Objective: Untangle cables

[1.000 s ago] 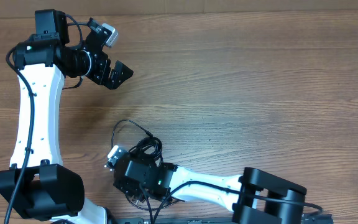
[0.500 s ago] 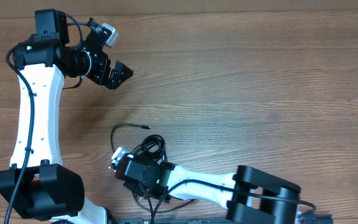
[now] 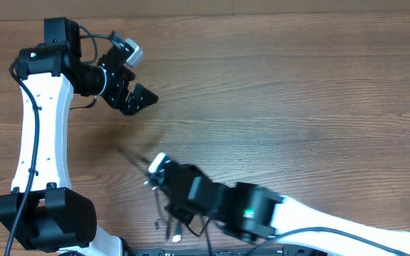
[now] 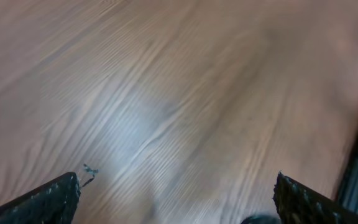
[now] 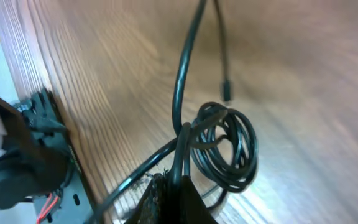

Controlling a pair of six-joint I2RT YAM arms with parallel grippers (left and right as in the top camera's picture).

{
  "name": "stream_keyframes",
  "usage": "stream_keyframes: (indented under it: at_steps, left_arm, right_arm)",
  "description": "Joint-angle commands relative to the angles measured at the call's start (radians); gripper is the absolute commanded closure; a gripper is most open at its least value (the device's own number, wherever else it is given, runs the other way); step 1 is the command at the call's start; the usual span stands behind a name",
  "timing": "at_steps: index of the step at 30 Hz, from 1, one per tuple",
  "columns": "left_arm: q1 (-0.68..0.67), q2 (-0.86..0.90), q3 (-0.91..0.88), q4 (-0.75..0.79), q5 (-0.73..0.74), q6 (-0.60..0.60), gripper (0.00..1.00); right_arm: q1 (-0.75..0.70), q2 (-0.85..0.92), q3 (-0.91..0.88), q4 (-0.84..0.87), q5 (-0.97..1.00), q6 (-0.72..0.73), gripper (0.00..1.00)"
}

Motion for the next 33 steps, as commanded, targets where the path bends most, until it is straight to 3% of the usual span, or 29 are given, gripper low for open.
stream_keyframes:
  at_steps: [1,3,7,11,19,24,33]
  left_arm:
    - [-0.009,-0.003,0.004,-0.078,0.232,0.325,0.00]
    - [-0.022,-0.003,0.004,-0.127,0.303,0.411,0.00]
    - [-0.084,-0.003,0.004,-0.203,0.309,0.568,0.00]
    - [-0.185,-0.003,0.004,-0.216,0.280,0.641,0.00]
    - [-0.302,-0.003,0.004,-0.230,0.191,0.726,0.09]
    - [-0.299,-0.003,0.004,-0.390,0.171,0.962,0.12]
    - [-0.295,-0.004,0.004,-0.389,0.185,0.959,0.07]
  right_arm:
    - [-0.080,-0.113,0.016,-0.056,0.007,-0.014,0.96]
    - [-0.127,-0.137,0.017,-0.079,-0.026,-0.032,0.96]
    - [-0.210,-0.145,0.017,-0.077,-0.118,-0.063,0.96]
    - [-0.254,-0.145,0.017,-0.066,-0.211,-0.090,0.96]
    - [-0.255,-0.145,0.016,-0.078,-0.198,-0.089,0.96]
    - [-0.259,-0.145,0.016,-0.081,-0.166,-0.089,0.96]
    - [-0.319,-0.144,0.016,-0.095,-0.167,-0.089,0.96]
